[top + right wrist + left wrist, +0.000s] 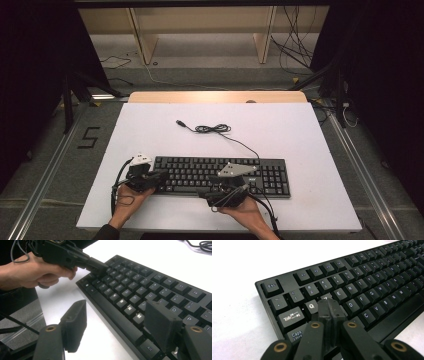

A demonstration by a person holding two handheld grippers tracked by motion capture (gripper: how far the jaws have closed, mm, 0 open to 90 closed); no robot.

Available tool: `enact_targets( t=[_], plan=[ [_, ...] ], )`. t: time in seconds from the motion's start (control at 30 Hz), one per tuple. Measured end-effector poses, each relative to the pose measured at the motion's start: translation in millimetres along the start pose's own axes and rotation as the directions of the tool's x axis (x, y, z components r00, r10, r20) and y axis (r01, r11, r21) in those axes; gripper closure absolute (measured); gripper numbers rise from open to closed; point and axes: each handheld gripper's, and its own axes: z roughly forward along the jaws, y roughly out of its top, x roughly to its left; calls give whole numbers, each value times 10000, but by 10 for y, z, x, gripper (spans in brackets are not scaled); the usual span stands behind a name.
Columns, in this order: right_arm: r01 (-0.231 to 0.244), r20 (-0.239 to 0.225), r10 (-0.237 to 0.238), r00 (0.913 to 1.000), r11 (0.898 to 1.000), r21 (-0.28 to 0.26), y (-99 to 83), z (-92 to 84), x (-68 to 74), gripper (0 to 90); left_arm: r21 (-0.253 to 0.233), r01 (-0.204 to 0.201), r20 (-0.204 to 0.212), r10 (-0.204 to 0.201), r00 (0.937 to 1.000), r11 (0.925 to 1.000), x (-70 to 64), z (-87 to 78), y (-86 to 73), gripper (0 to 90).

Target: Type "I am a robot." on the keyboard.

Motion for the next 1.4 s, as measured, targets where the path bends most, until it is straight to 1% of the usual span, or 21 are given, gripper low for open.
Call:
enact_targets(
  t=[0.1,0.13,0.2,0.33,0.4,0.53,0.63,0.77,0.8,0.93,1.03,1.13,1.3,1.4],
  plan=[
    [28,26,-28,10000,10000,-2,-1,2,0,357,-4,52,8,-52,10000,10000,-4,5,-2,891],
    [23,23,-23,10000,10000,-1,-1,2,0,357,108,-14,-3,14,10000,9999,2,11,-4,891],
    [29,31,-29,10000,10000,3,-1,3,2,357,134,60,31,-61,10000,9999,5,21,-16,892],
    [39,37,-39,10000,10000,40,-4,5,2,357,168,-118,-72,119,9999,9998,-8,22,-14,893],
    [46,44,-46,10000,10000,36,-5,4,4,357,168,-81,-51,82,10000,9998,-5,21,-14,893],
    [38,45,-38,10000,10000,1,-3,2,3,357,65,-53,-95,53,9999,10000,-15,10,-8,890],
    [9,65,-9,10000,10000,-4,0,0,-4,357,-139,-44,-136,42,9999,9999,-16,-24,7,889],
    [14,86,-14,10000,10000,-32,1,-2,-9,357,-442,104,43,-102,9999,9990,-6,-80,20,868],
    [13,88,-13,10000,10000,-34,2,-2,-9,357,-528,132,92,-128,9999,9985,-8,-88,22,859],
    [18,105,-17,9999,10000,-68,4,4,-13,357,-620,166,216,-153,9997,9979,-19,-108,27,815],
    [20,114,-19,9999,10000,-56,5,8,-14,357,-736,239,385,-211,9990,9970,-28,-119,29,757],
    [3,113,-2,9999,10000,-60,6,10,-18,357,-851,282,439,-246,9987,9960,-33,-134,31,723],
    [-13,116,13,9999,10000,-37,7,29,-23,358,-996,443,628,-381,9973,9940,-31,-162,32,613],
    [-13,120,13,9999,10000,-14,9,40,-26,360,-1065,502,672,-431,9968,9931,-32,-177,33,552]
  ],
)
